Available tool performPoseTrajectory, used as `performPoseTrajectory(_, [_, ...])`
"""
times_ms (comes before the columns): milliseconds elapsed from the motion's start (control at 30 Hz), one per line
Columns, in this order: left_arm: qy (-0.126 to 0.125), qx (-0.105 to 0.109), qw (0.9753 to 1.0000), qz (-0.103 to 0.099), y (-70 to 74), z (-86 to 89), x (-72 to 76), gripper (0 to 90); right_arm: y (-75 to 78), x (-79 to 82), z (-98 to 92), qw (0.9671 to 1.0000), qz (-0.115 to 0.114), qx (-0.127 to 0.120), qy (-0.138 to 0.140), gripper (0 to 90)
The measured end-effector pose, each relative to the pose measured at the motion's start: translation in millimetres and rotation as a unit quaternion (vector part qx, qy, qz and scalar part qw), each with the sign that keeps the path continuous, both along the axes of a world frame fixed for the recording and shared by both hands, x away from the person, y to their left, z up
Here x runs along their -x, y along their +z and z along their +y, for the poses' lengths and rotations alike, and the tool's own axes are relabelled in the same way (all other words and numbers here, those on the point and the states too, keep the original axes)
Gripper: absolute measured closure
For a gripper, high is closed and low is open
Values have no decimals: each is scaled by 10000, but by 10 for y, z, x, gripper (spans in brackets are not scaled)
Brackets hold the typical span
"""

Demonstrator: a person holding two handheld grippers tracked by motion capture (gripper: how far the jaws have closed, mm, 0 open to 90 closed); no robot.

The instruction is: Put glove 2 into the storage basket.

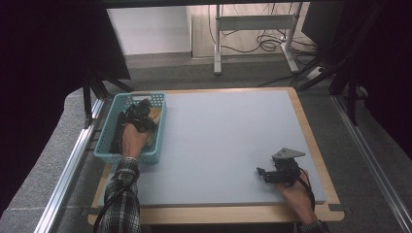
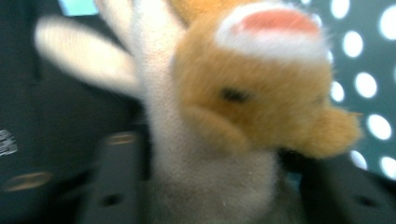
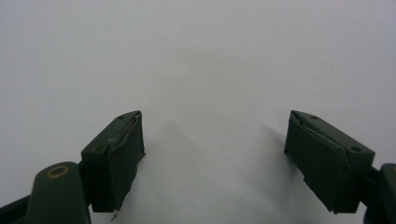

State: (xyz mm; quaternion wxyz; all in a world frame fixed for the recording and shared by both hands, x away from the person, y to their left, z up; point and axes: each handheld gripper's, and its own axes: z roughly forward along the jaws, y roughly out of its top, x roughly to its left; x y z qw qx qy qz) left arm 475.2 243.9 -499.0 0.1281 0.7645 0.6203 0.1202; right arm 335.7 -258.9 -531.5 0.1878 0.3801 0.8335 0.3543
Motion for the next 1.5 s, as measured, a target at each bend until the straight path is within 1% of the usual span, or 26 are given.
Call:
performPoseTrajectory(33, [-48,-31,10000,56,-1,4,1,356,0,0,0,10000,-2,0,2,190])
performPoseTrajectory(100, [-86,-64,9999,89,23,45,26,267,0,0,0,10000,0,0,2,190])
performPoseTrajectory(167, [-132,112,9998,84,87,101,74,161,0,0,1,10000,0,2,2,190])
performPoseTrajectory(200, [-157,178,9997,39,136,127,105,131,0,0,1,10000,0,2,2,190])
performPoseTrajectory(267, [-221,291,9993,-75,252,168,175,105,0,-1,0,10000,0,6,3,190])
performPoseTrajectory(333, [-303,440,9982,-267,389,217,246,99,-1,0,1,10000,-2,6,1,190])
performPoseTrajectory(400, [-315,567,9968,-467,511,284,303,120,-1,0,1,10000,-2,6,1,190])
performPoseTrajectory(433, [-282,616,9960,-577,556,326,322,154,-1,0,1,10000,-2,7,1,190])
performPoseTrajectory(467, [-175,680,9953,-671,586,377,338,218,-1,-1,0,10000,-3,8,2,190])
performPoseTrajectory(500, [-116,686,9952,-692,589,404,340,315,-1,-1,0,10000,-3,9,2,190])
performPoseTrajectory(533, [-31,644,9955,-690,573,434,335,407,-1,0,1,10000,-3,8,1,190])
performPoseTrajectory(567, [41,535,9967,-615,525,459,317,495,-1,-1,1,10000,-3,8,2,190])
performPoseTrajectory(600, [79,356,9980,-517,455,471,289,595,-1,-1,1,10000,-2,8,2,190])
performPoseTrajectory(633, [91,280,9985,-471,408,476,269,666,-1,-1,1,10000,-2,7,1,190])
performPoseTrajectory(700, [219,186,9989,-371,281,474,214,753,0,-1,0,10000,0,6,4,190])
performPoseTrajectory(733, [247,186,9989,-343,236,470,193,783,0,-1,0,10000,1,7,3,190])
performPoseTrajectory(767, [262,204,9990,-286,156,451,151,807,0,-1,0,10000,0,6,3,190])
performPoseTrajectory(800, [263,197,9991,-250,123,434,131,828,0,-1,0,10000,0,5,3,190])
performPoseTrajectory(867, [200,237,9994,-163,62,378,89,844,0,-1,-1,10000,0,5,4,190])
performPoseTrajectory(967, [-33,318,9995,-50,8,211,42,863,0,-1,0,10000,1,3,3,190])
performPoseTrajectory(1067, [-89,56,9999,-63,-3,107,33,885,0,-1,0,10000,1,2,2,190])
performPoseTrajectory(1133, [-38,92,9999,-71,6,139,36,873,0,0,0,10000,0,2,3,190])
performPoseTrajectory(1233, [100,102,9997,-214,25,229,59,807,0,-1,0,10000,0,1,3,190])
performPoseTrajectory(1333, [192,152,9988,-420,58,304,95,745,0,-1,0,10000,1,4,3,190])
performPoseTrajectory(1433, [291,229,9971,-661,115,368,130,670,-1,0,1,10000,-1,1,-2,190])
performPoseTrajectory(1500, [365,323,9958,-770,147,394,145,620,-1,0,1,10000,-1,3,-1,190])
